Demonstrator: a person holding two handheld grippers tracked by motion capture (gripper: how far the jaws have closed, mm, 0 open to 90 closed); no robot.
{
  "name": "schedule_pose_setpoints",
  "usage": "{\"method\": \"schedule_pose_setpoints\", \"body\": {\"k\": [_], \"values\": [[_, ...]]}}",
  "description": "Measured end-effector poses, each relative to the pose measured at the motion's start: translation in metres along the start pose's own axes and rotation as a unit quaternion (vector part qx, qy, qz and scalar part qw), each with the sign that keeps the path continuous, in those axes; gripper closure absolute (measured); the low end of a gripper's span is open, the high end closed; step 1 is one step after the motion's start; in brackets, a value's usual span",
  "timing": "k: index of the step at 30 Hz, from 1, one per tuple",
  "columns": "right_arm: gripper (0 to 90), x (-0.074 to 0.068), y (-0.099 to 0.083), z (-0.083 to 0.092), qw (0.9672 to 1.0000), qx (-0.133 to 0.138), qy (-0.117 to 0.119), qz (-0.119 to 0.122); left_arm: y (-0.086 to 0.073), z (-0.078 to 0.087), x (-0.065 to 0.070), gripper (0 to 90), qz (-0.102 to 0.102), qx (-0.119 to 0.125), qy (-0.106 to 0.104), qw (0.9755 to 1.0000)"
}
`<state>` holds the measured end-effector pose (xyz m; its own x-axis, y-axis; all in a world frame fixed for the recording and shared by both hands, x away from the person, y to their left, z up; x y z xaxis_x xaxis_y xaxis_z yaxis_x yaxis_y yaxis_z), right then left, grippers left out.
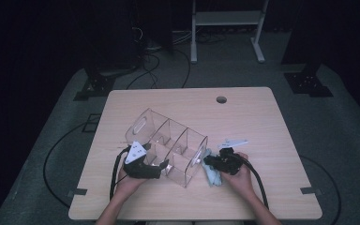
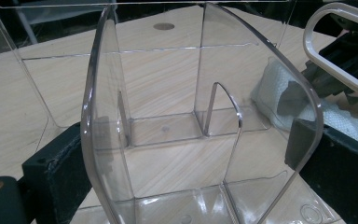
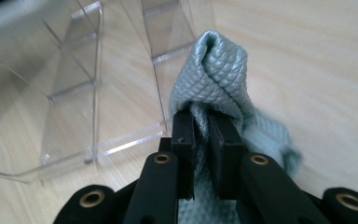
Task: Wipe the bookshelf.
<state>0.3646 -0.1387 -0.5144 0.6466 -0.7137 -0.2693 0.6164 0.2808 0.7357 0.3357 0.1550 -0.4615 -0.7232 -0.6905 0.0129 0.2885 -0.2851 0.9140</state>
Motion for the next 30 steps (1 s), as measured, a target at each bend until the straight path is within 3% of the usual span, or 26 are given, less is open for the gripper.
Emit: {"method": "schedule_pose_setpoints", "body": {"k": [4,7,10,16,19,22,24,27,28,30], "values": [[80.9,-0.001,0.0,0.0,1.0,-0.002,0.001,-0.003,0.0,0.0,0.0,3.5,0.003,0.003,0.002,1.0],[81.1,-0.01,-0.002,0.0,0.9998,-0.008,0.012,0.014,0.0,-0.001,-0.001,3.5,0.003,0.002,0.004,1.0],[81.1,-0.014,-0.002,0.001,0.9994,-0.012,0.028,0.013,0.0,0.0,-0.001,3.7,0.001,0.0,0.003,1.0],[81.1,-0.003,-0.001,0.0,0.9999,-0.003,0.013,-0.003,0.0,0.0,-0.001,3.7,0.001,0.001,0.003,1.0],[81.0,-0.011,-0.002,-0.001,0.9998,-0.009,0.017,0.005,0.0,0.0,-0.002,3.7,0.002,0.001,0.008,1.0],[81.0,-0.025,-0.006,-0.003,0.9988,-0.018,0.042,0.015,0.0,0.0,-0.003,4.1,0.004,0.002,0.011,0.9999],[81.0,-0.028,-0.006,-0.003,0.9987,-0.02,0.04,0.025,0.0,0.001,-0.005,4.3,0.004,0.001,0.01,0.9999],[81.0,-0.023,-0.003,-0.003,0.9992,-0.014,0.031,0.023,-0.001,0.001,-0.005,4.4,0.005,0.0,0.011,0.9999],[81.0,-0.015,-0.001,-0.003,0.9997,-0.005,0.022,0.004,-0.001,0.001,-0.005,4.4,0.005,0.001,0.011,0.9999],[80.9,-0.014,-0.002,-0.003,0.9997,-0.004,0.024,0.0,0.0,0.0,-0.005,4.3,0.005,0.002,0.012,0.9999]]}}
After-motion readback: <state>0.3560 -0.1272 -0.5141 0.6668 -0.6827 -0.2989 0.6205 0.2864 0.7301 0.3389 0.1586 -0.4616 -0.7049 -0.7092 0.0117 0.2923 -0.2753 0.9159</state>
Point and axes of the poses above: each handheld gripper's, and its own axes: z roughly backward along the jaws, y roughly out of its top, x roughly to its right, the point moved 3 cm from there along -z, roughly forward along the jaws, and after that the axes turned 2 degrees about -y, right-handed, at the moved point
